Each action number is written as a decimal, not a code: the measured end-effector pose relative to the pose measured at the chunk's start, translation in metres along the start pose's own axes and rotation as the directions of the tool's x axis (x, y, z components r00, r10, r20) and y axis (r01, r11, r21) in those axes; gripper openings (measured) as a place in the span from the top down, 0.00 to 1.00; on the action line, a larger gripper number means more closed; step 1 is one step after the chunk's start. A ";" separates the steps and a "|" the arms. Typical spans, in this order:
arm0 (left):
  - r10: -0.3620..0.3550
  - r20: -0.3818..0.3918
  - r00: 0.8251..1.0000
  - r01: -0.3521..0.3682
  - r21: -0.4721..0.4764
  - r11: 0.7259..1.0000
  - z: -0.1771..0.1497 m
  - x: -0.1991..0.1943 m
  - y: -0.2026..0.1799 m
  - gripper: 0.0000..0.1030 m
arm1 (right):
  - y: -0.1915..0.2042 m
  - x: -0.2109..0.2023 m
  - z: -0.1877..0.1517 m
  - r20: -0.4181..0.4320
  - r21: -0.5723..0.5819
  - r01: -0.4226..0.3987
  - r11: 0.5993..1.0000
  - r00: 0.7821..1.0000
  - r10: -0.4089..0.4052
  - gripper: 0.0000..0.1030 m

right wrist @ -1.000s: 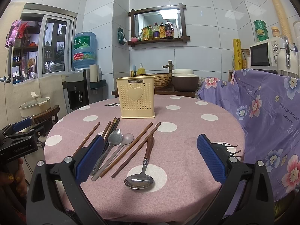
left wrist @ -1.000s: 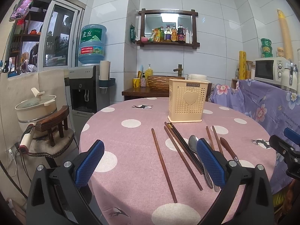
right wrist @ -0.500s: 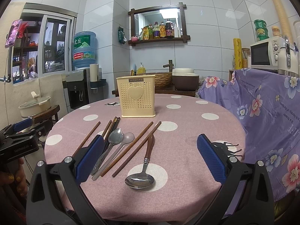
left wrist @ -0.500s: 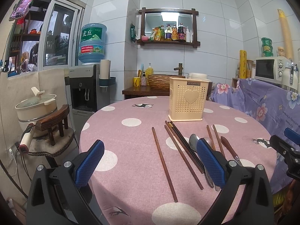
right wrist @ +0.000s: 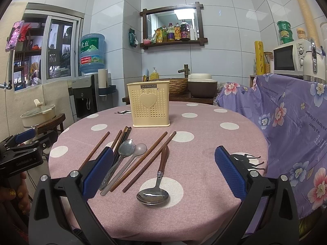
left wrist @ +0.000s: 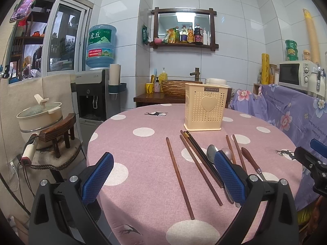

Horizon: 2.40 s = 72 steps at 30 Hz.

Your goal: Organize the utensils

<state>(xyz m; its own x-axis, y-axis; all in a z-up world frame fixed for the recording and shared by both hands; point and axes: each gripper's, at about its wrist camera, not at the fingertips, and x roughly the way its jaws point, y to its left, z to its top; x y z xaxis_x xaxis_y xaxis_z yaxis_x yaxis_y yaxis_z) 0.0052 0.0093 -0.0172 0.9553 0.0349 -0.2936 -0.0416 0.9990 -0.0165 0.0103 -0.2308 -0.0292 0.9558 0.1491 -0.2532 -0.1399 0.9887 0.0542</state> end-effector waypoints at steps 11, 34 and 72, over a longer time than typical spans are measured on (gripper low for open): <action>0.032 -0.204 0.978 -0.028 0.022 0.999 -0.005 0.041 0.011 0.05 | -0.013 0.029 -0.005 -0.128 -0.021 0.077 0.997 0.989 -0.079 0.05; -0.039 -0.496 0.867 0.039 -0.009 0.999 0.024 0.148 0.012 0.14 | -0.010 0.181 0.007 -0.565 -0.010 0.039 0.999 0.824 -0.038 0.47; 0.040 -0.625 0.780 -0.013 0.047 0.999 0.032 0.230 -0.019 0.87 | 0.002 0.205 0.011 -0.574 -0.052 -0.030 0.998 0.819 -0.005 0.82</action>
<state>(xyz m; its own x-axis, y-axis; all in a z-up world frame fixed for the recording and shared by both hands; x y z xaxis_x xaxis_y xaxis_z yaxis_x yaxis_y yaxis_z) 0.2350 -0.0006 -0.0539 0.5601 0.0495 -0.8269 -0.0407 0.9987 0.0323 0.2093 -0.1982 -0.0701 0.6348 0.1261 -0.7623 -0.1814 0.9833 0.0115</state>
